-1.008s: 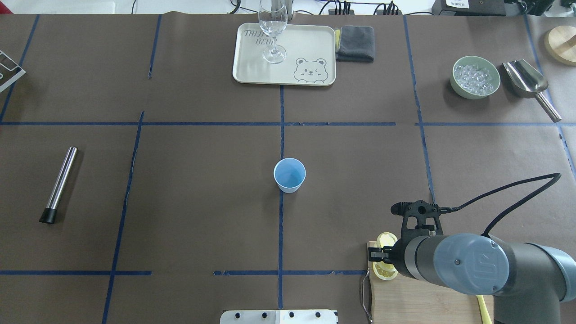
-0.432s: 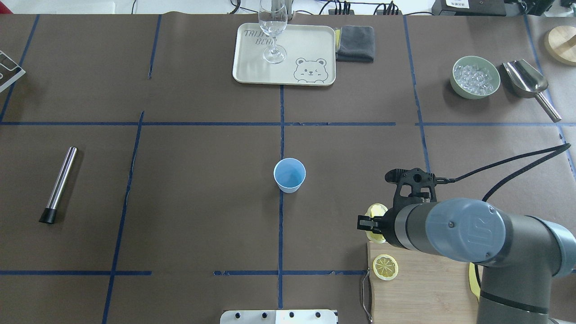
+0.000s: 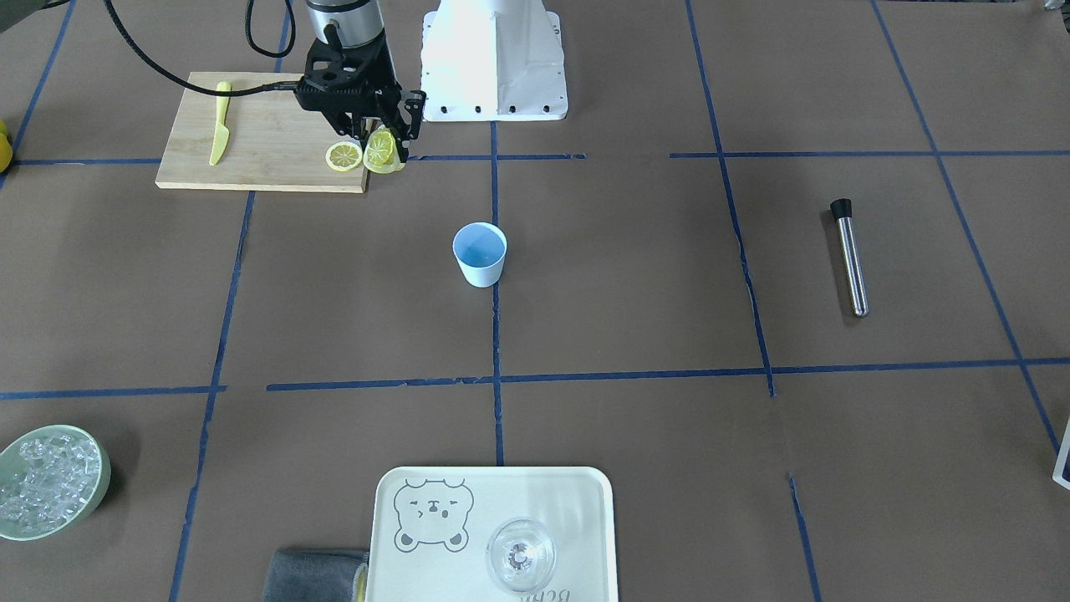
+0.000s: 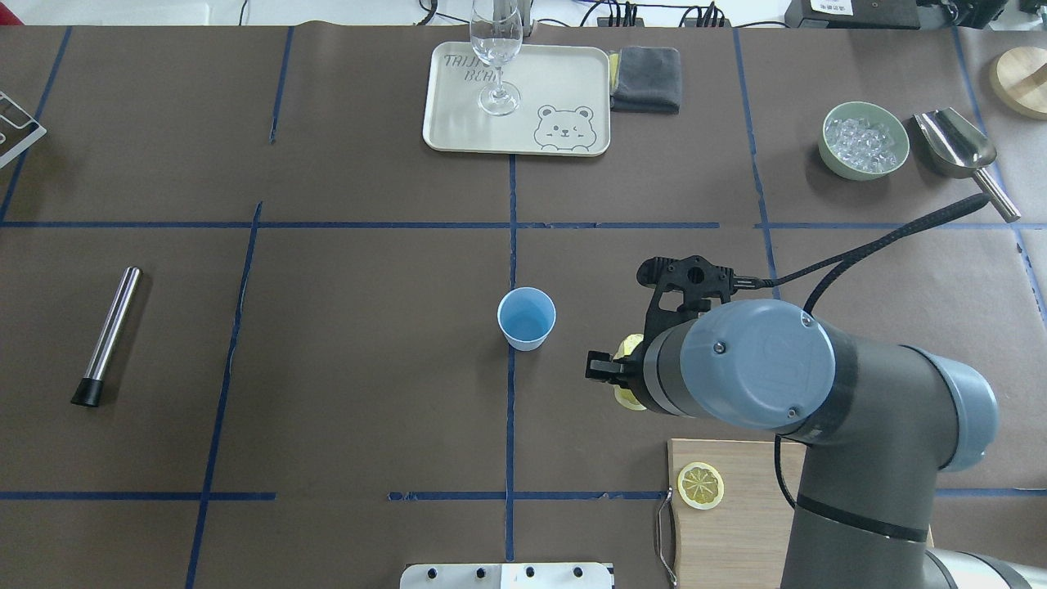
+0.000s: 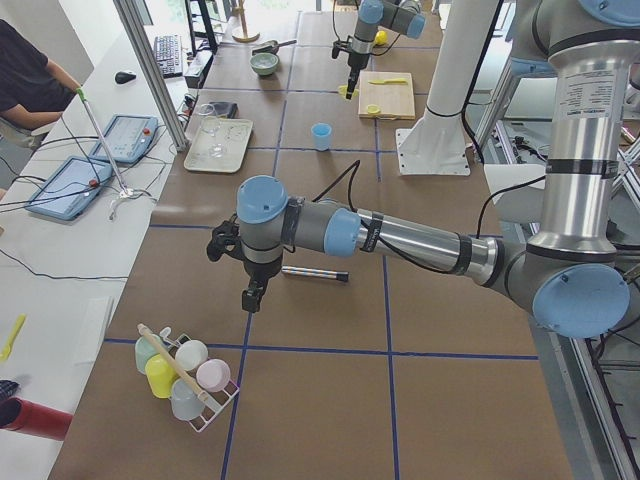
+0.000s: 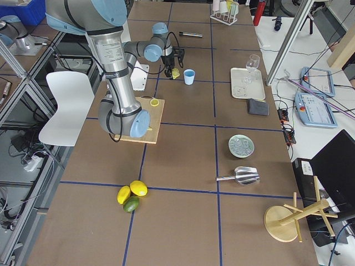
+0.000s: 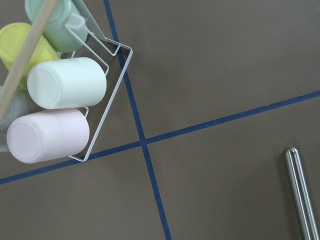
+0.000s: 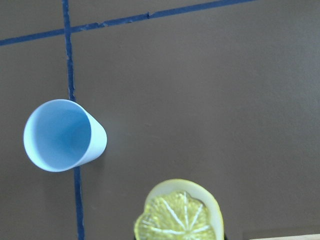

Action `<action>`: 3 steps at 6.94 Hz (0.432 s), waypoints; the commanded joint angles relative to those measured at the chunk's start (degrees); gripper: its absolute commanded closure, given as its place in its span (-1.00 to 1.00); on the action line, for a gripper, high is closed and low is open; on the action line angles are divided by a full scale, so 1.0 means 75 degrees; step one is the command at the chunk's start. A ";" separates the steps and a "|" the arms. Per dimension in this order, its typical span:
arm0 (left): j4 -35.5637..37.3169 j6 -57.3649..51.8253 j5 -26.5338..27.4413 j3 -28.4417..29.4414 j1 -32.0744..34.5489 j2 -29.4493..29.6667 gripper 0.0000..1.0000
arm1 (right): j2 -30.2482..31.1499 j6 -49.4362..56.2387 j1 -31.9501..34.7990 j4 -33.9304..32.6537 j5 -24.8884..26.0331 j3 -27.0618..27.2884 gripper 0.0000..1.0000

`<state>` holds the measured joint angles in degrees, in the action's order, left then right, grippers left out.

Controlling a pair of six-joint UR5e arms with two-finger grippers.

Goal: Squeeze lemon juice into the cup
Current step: 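Lift the lemon slice and carry it over the blue cup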

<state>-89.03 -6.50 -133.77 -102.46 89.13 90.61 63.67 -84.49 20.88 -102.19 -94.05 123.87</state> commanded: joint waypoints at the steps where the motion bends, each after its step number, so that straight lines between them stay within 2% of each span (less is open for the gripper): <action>1: 0.0000 0.0000 0.0000 -0.0003 -0.0002 0.0000 -1.00 | -0.1088 0.0179 0.0309 0.0007 0.0013 -0.0969 -0.02; 3: 0.0000 0.0000 0.0000 0.0032 -0.0002 0.0000 -1.00 | -0.1854 0.0179 0.0532 0.0322 0.0001 -0.1969 0.01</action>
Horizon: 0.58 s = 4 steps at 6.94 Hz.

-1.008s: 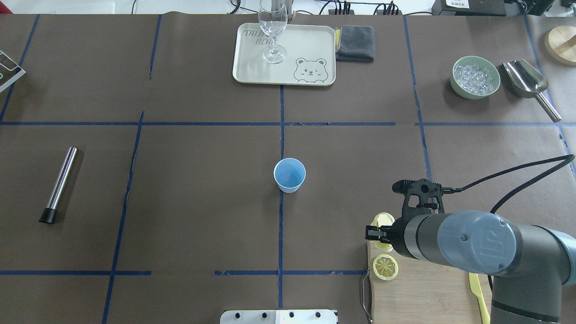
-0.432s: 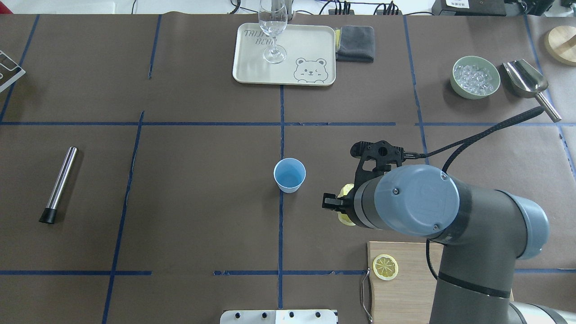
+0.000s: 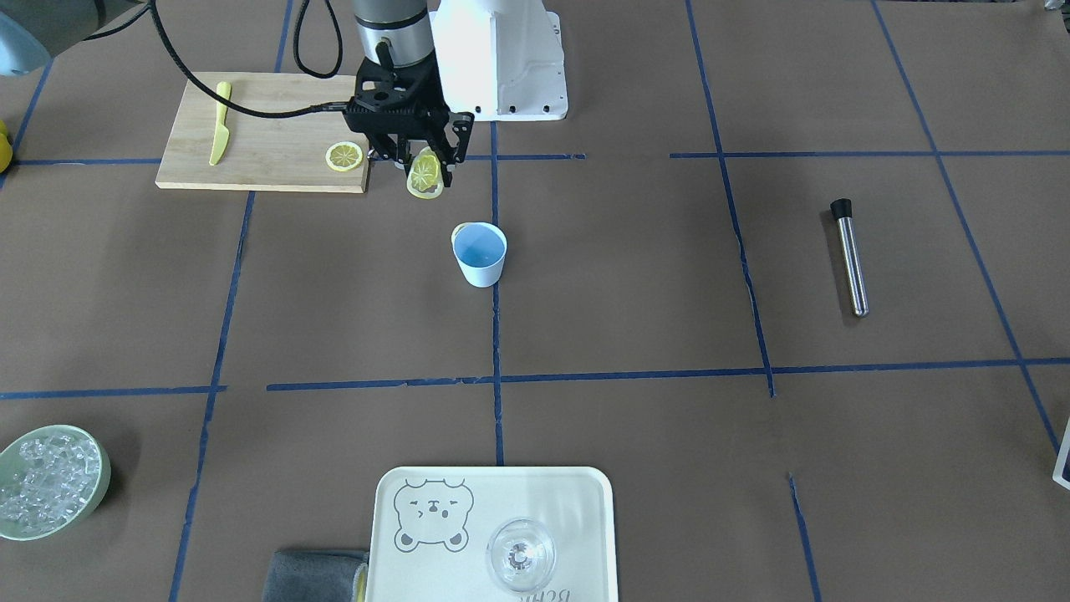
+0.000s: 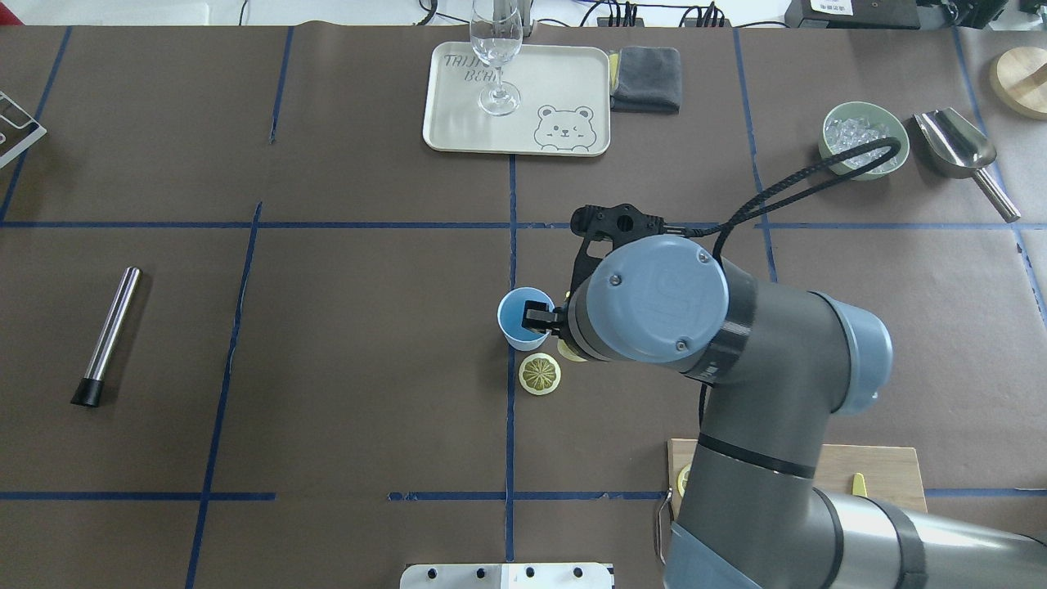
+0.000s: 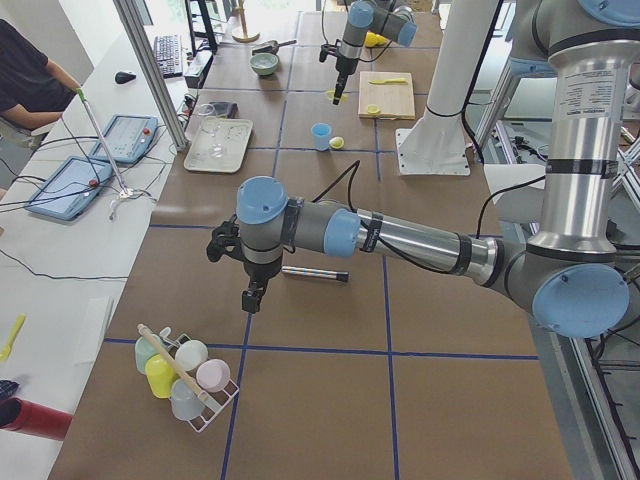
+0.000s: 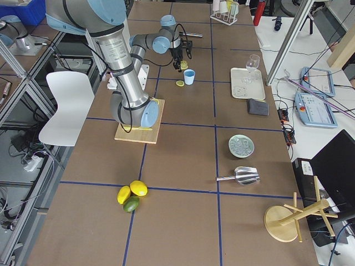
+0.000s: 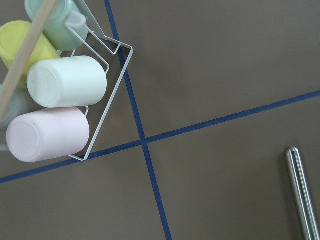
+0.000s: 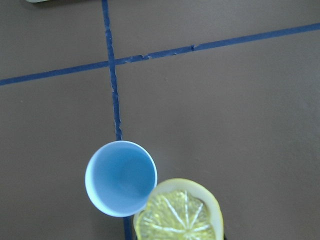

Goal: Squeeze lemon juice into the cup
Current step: 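Squeeze the lemon slice over the cup, then set it beside the cup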

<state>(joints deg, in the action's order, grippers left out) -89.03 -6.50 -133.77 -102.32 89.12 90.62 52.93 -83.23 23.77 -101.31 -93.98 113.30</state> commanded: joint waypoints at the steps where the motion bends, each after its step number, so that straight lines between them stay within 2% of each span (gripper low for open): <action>1: 0.0000 0.0000 0.0000 0.0026 0.0000 0.0000 -1.00 | -0.0459 0.0011 0.0240 0.0230 -0.0102 -0.0610 0.01; 2: 0.0000 0.0000 0.0000 0.0037 0.0000 0.0000 -1.00 | -0.0622 0.0080 0.0322 0.0323 -0.0114 -0.0912 0.03; 3: 0.0000 -0.0012 0.0000 0.0049 0.0000 0.0000 -1.00 | -0.0832 0.0093 0.0311 0.0811 -0.0114 -0.1542 0.03; 4: -0.0012 -0.0023 0.0000 0.0072 0.0000 0.0000 -1.00 | -0.0846 0.0093 0.0311 0.0979 -0.0114 -0.1722 0.03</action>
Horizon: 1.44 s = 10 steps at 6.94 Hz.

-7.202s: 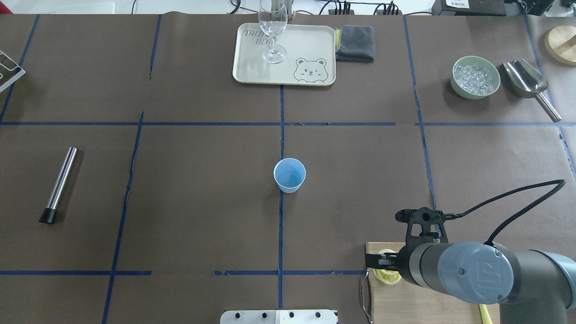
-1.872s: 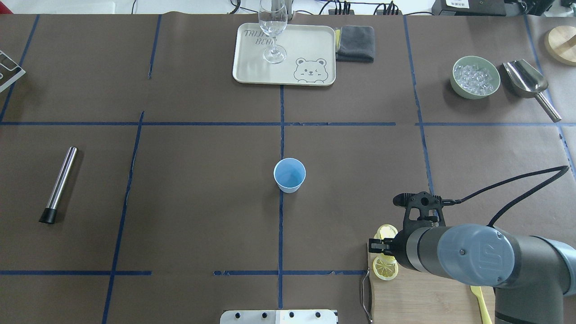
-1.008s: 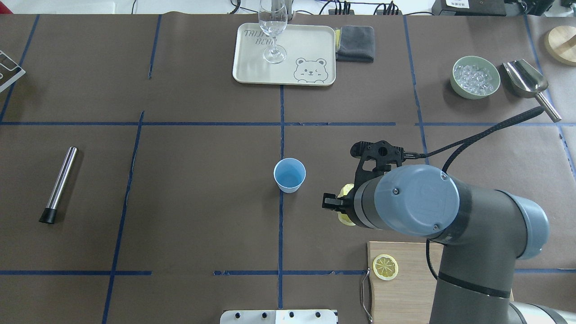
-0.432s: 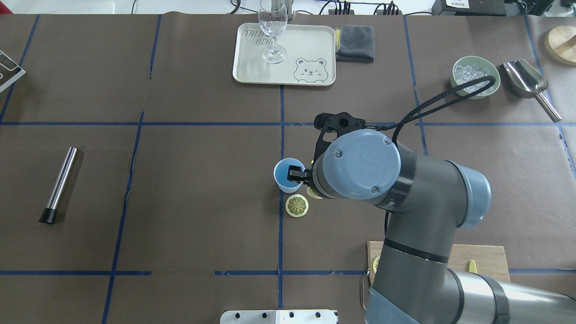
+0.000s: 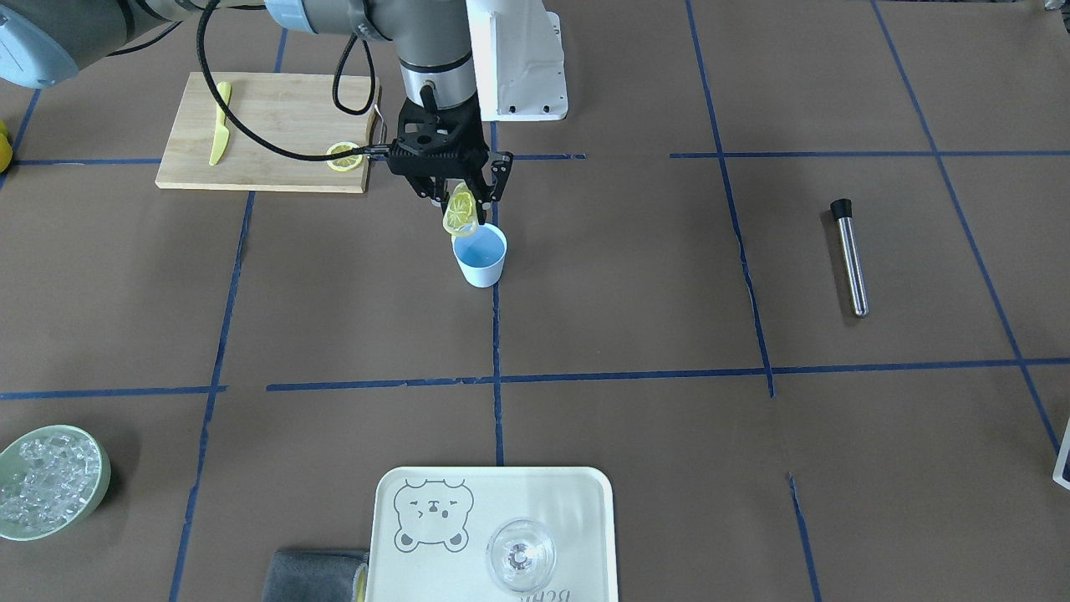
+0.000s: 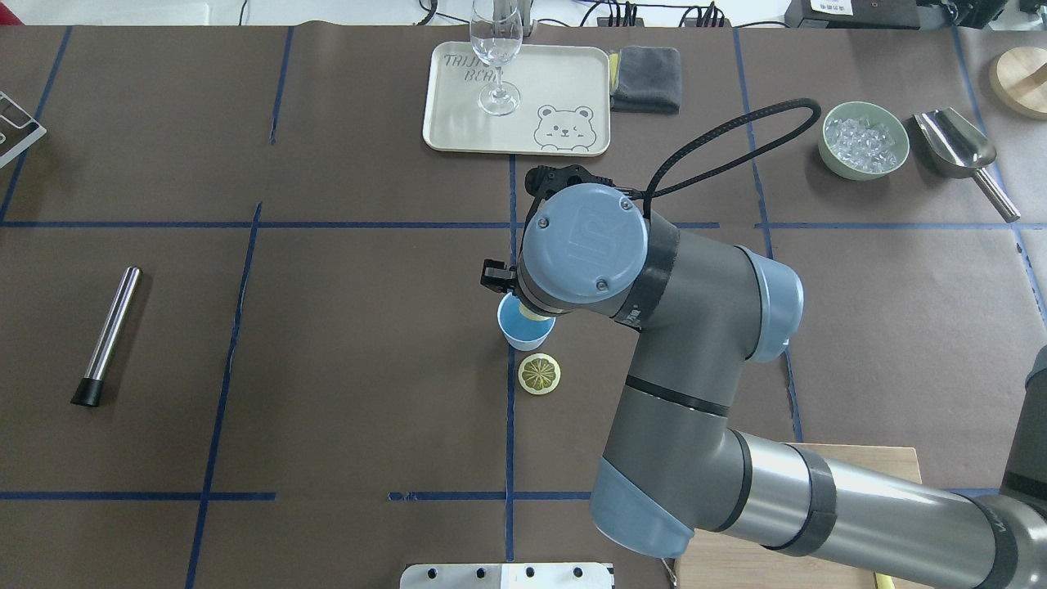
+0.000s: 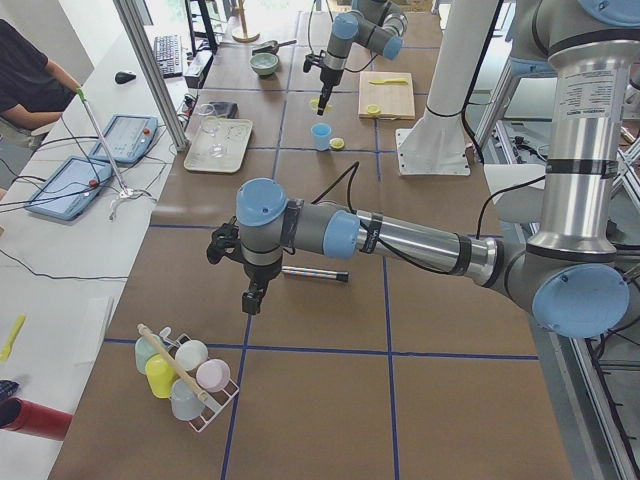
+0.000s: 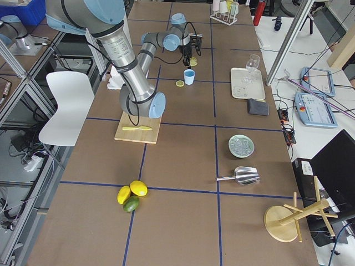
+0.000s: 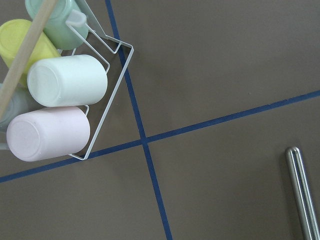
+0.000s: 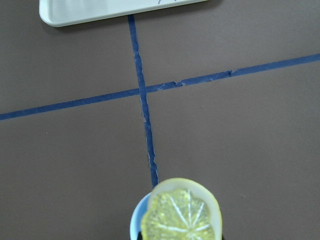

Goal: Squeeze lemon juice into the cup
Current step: 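Squeeze the lemon slice over the cup, then set it beside the cup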

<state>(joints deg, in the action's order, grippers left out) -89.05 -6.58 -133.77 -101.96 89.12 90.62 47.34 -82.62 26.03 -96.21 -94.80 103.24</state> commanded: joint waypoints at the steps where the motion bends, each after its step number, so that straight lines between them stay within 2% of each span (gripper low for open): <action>1: -0.0009 -0.0013 0.0000 0.0024 0.0000 0.0000 -1.00 | -0.0125 0.0012 0.0010 0.0301 -0.0016 -0.0406 0.02; 2: -0.0009 -0.0013 0.0000 0.0024 0.0000 0.0000 -1.00 | -0.0125 0.0012 0.0010 0.0301 -0.0017 -0.0418 0.01; 4: -0.0009 -0.0013 0.0000 0.0024 0.0000 0.0000 -1.00 | -0.0055 0.0000 -0.0001 0.0278 -0.0063 -0.0453 -0.14; 6: -0.0009 -0.0013 0.0000 0.0012 0.0000 0.0000 -1.00 | -0.0031 -0.0059 -0.0188 0.0289 -0.0122 -0.0453 -0.40; 8: -0.0009 -0.0002 0.0000 0.0012 0.0000 0.0000 -1.00 | -0.0020 -0.0059 -0.0212 0.0289 -0.0122 -0.0430 -0.79; 10: -0.0009 -0.0002 0.0000 0.0012 0.0000 0.0000 -1.00 | 0.0004 0.0011 -0.0212 0.0277 -0.0157 -0.0383 -0.98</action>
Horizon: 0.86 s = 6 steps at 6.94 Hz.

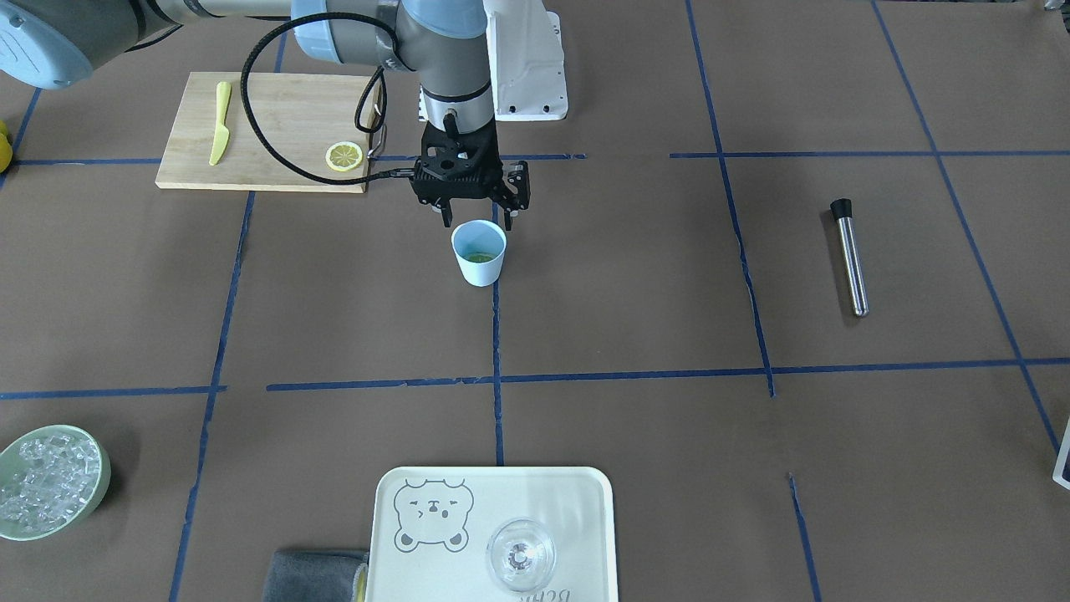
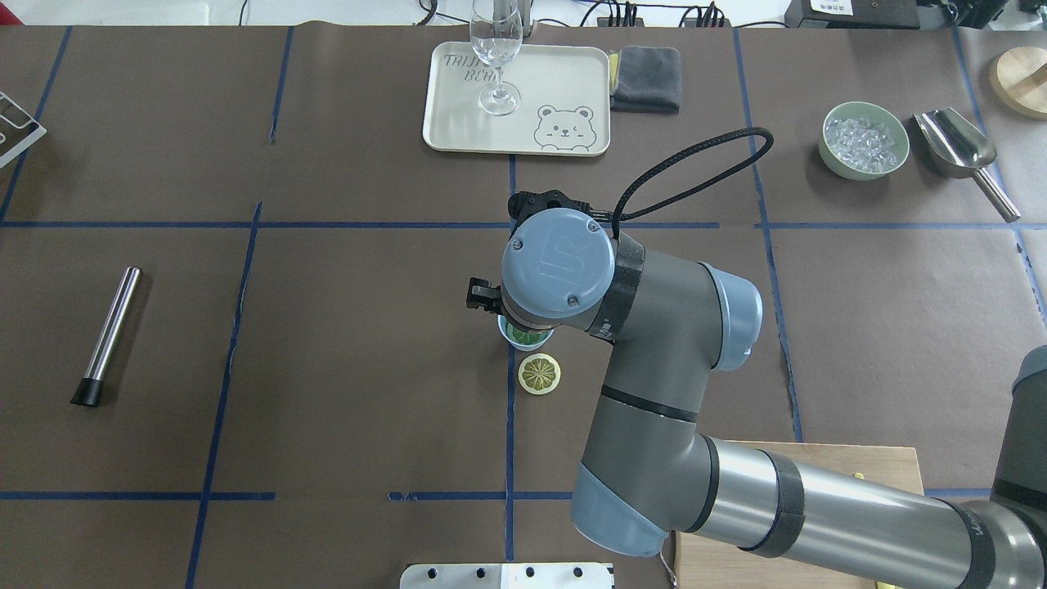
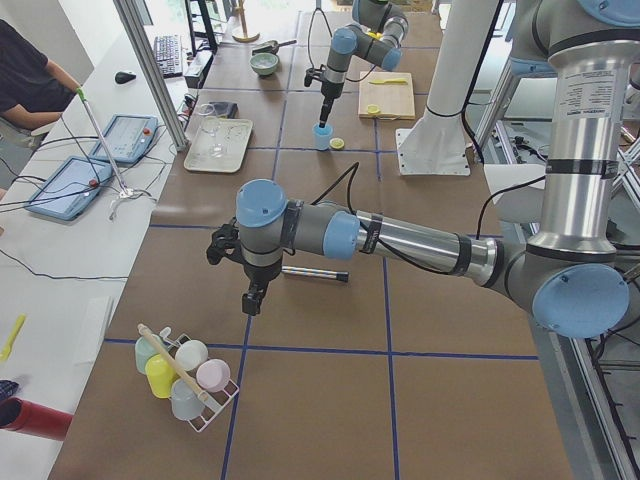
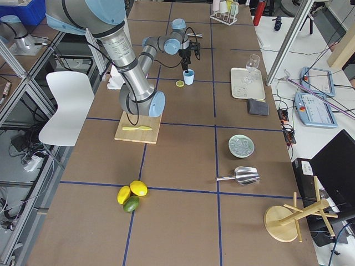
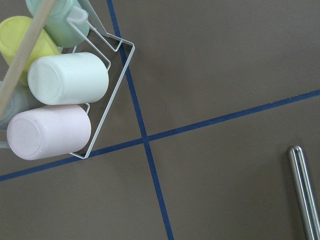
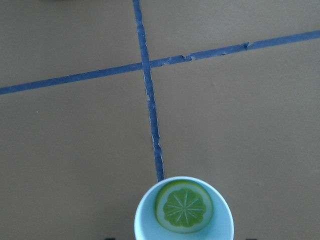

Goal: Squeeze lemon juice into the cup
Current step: 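Squeeze the lemon slice over the cup, then set it beside the cup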

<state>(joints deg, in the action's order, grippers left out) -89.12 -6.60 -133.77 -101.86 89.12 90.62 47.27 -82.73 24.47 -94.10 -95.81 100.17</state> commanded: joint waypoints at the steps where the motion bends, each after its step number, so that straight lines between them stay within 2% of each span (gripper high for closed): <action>1: 0.0000 0.0000 0.0000 0.0000 0.0000 0.0000 -1.00 | -0.0009 0.0027 -0.0005 -0.0016 -0.0022 0.0062 -1.00; 3: 0.0000 0.0024 0.0000 -0.0070 0.0000 0.0011 -1.00 | 0.0060 0.0039 0.0356 -0.0016 0.0013 0.0260 -1.00; 4: 0.0000 0.0047 0.0000 -0.0082 0.0000 0.0104 -1.00 | 0.0490 0.0225 0.0788 -0.0085 -0.0126 0.0667 -1.00; 6: 0.0198 0.0281 0.0047 -0.0141 -0.0047 0.0584 -1.00 | 0.0740 0.2582 0.2063 -0.1216 -0.1037 0.1010 -1.00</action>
<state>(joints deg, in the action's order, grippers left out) -88.61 -5.32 -133.61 -102.72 88.96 93.14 51.63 -73.03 34.31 -98.22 -99.97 106.10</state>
